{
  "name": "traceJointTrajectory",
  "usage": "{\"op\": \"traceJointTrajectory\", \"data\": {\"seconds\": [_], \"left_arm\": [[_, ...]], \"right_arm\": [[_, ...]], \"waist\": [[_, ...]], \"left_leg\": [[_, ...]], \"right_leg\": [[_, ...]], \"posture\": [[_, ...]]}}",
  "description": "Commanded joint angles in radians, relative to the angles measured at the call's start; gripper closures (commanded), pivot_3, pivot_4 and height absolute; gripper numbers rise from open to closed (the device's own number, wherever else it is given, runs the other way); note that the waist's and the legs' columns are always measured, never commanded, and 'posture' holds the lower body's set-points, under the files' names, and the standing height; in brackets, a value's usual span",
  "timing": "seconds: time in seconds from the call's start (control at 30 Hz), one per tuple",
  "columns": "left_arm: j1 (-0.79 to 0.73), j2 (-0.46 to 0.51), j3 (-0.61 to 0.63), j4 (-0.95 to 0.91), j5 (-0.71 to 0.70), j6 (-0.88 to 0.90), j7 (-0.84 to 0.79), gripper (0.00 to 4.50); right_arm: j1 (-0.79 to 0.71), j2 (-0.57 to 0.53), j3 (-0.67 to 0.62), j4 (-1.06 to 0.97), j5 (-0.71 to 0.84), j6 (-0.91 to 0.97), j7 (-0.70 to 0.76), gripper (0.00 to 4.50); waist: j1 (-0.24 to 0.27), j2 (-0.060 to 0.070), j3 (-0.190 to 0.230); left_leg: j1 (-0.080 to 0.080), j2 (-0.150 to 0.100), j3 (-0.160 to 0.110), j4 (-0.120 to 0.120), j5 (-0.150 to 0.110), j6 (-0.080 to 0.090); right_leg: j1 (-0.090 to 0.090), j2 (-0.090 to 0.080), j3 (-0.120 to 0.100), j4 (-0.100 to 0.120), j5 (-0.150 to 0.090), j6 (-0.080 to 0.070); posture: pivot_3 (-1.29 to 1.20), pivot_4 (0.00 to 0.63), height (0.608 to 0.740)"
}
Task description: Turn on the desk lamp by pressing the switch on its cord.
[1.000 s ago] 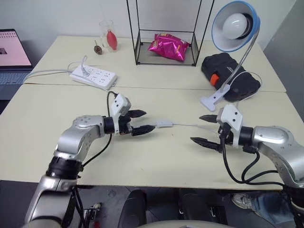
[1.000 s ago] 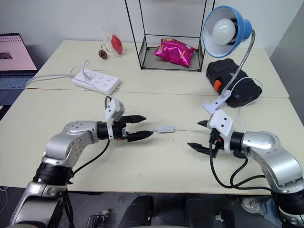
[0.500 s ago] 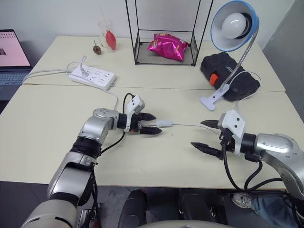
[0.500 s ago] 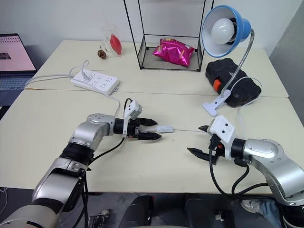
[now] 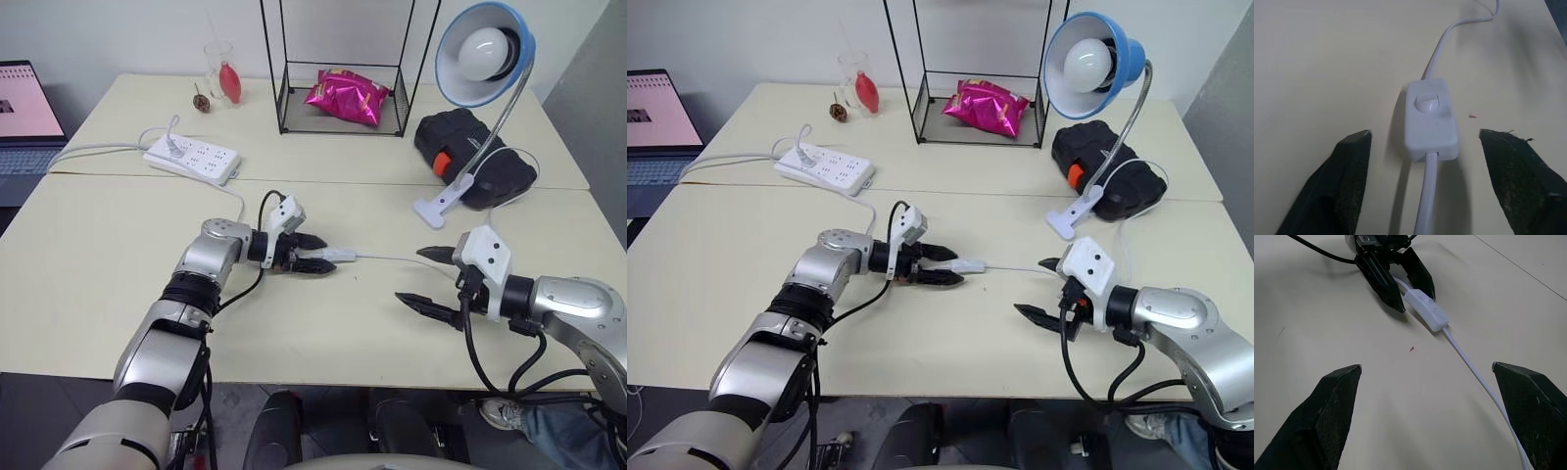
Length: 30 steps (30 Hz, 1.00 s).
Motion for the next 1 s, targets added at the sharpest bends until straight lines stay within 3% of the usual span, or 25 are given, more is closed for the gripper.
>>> {"op": "traceJointTrajectory", "data": {"seconds": [0.03,0.27,0.5,0.67,0.87,1.0], "left_arm": [[-0.009,-0.024,-0.008,0.024,0.032,-0.039,-0.008,2.02],[0.009,-0.034,-0.005,0.014,0.070,-0.110,-0.010,3.40],[0.087,-0.021,0.041,-0.157,0.073,-0.235,0.075,3.40],[0.152,-0.024,0.076,-0.349,0.046,-0.235,0.145,3.40],[0.226,-0.014,0.067,-0.485,0.087,-0.294,0.220,3.40],[0.244,-0.033,0.080,-0.536,0.059,-0.245,0.258,3.40]], "right_arm": [[0.002,-0.011,-0.026,-0.036,0.016,0.000,-0.010,0.00],[-0.004,-0.013,-0.022,-0.035,0.021,-0.002,-0.018,0.00],[0.024,0.042,-0.048,-0.045,0.055,-0.004,-0.063,0.00],[0.116,0.161,-0.098,-0.104,0.218,0.102,-0.153,0.00],[0.167,0.416,-0.101,-0.076,0.314,0.162,-0.407,0.00],[0.134,0.560,-0.091,-0.011,0.396,0.185,-0.513,0.00]], "waist": [[0.000,0.000,0.000],[0.000,0.000,0.000],[0.001,0.000,0.000],[0.003,0.000,0.000],[-0.001,0.001,0.000],[-0.001,0.000,-0.001]], "left_leg": [[0.000,0.000,0.000,0.000,0.000,0.000],[0.000,0.000,0.000,0.000,0.000,0.000],[0.000,0.000,0.000,0.000,0.000,0.000],[-0.001,0.000,-0.002,0.000,0.000,0.000],[0.001,0.001,-0.001,0.000,0.000,0.000],[0.002,0.002,-0.001,0.000,0.000,0.000]], "right_leg": [[0.000,0.000,0.000,0.000,0.000,0.000],[0.000,0.000,0.000,0.000,0.000,0.000],[0.000,0.000,0.000,0.000,0.000,0.000],[0.000,0.000,0.000,0.000,0.000,0.000],[0.000,0.000,0.000,0.001,0.000,0.000],[0.000,0.002,0.001,0.001,0.001,0.000]], "posture": [[0.00,0.150,0.740],[0.00,0.150,0.740],[0.00,0.150,0.740],[0.00,0.150,0.740],[0.00,0.150,0.740],[0.00,0.150,0.740]]}}
